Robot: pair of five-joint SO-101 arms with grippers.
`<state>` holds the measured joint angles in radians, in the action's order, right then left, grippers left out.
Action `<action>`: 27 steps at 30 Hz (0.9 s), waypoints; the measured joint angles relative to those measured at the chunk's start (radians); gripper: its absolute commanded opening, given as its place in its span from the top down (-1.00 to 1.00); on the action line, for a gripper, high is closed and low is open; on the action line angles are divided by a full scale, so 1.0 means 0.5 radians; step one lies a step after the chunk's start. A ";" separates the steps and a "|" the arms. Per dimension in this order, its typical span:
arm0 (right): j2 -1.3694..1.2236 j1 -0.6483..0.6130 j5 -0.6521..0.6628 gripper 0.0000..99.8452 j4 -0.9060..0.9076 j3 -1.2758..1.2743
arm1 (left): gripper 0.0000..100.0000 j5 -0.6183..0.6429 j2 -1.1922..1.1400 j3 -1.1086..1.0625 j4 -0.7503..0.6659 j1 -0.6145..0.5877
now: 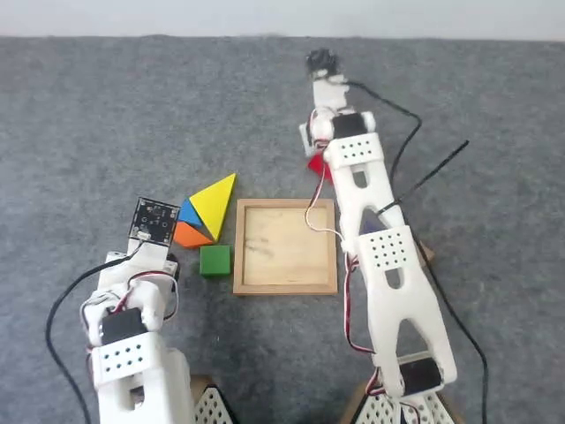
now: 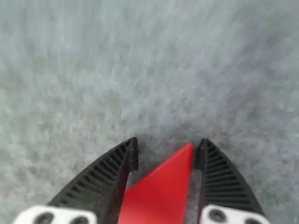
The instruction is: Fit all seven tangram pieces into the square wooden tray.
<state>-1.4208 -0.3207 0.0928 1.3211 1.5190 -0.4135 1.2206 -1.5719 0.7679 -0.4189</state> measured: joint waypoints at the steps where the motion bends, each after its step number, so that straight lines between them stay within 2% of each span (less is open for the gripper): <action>1: 0.000 0.006 0.083 0.61 0.083 0.006 | 0.64 0.000 0.000 0.000 0.000 0.000; 7: 0.012 0.046 0.884 0.61 0.660 0.110 | 0.64 0.000 0.000 0.000 0.000 -0.003; 10: 0.009 0.107 1.274 0.73 0.825 0.169 | 0.64 0.000 0.000 0.000 0.000 -0.003; 14: 0.006 0.242 1.390 0.98 0.865 0.236 | 0.64 0.000 0.000 0.000 0.000 -0.006; 19: 0.209 0.439 1.399 0.95 0.868 0.101 | 0.64 0.000 0.000 0.000 0.000 -0.006; 22: 0.384 0.525 1.455 0.95 0.868 -0.199 | 0.64 0.000 0.000 0.000 0.000 -0.003; 27: 0.666 0.552 1.697 0.96 0.868 -0.951 | 0.64 0.000 0.000 0.000 0.000 -0.006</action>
<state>-1.0879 -0.0445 0.9413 1.7553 1.0434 -0.4135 1.2206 -1.5719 0.7679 -0.4219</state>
